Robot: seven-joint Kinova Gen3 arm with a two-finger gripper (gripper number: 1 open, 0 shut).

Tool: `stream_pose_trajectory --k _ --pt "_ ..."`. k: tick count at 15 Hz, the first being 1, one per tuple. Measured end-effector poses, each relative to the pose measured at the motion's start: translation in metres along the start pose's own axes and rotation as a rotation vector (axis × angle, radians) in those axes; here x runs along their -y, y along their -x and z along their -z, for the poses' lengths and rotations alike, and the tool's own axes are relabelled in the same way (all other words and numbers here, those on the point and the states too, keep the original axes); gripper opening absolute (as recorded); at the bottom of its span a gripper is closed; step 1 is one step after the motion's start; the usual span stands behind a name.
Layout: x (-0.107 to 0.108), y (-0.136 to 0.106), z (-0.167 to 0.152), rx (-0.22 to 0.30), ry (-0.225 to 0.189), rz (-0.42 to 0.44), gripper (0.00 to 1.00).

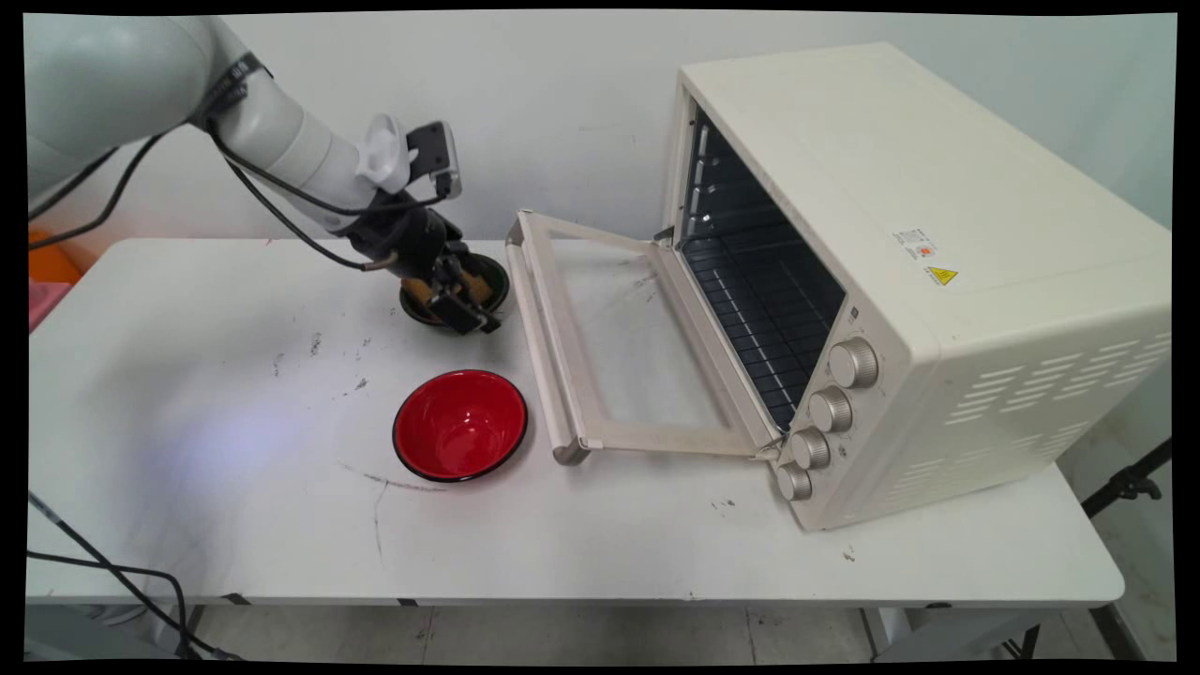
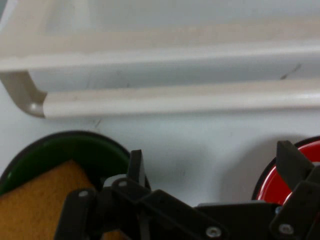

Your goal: Close the oven

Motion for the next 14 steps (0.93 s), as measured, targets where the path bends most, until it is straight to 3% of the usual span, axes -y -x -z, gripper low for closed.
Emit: stream_pose_trajectory --k 4,10,11,14 --pt "0.007 0.010 -0.020 0.033 0.003 -0.009 1.00" --pt "0.008 0.009 -0.054 0.014 0.021 -0.021 1.00" --pt "0.008 0.007 -0.059 0.007 0.023 -0.022 0.00" --pt "0.007 0.005 -0.070 -0.013 0.031 -0.028 0.00"
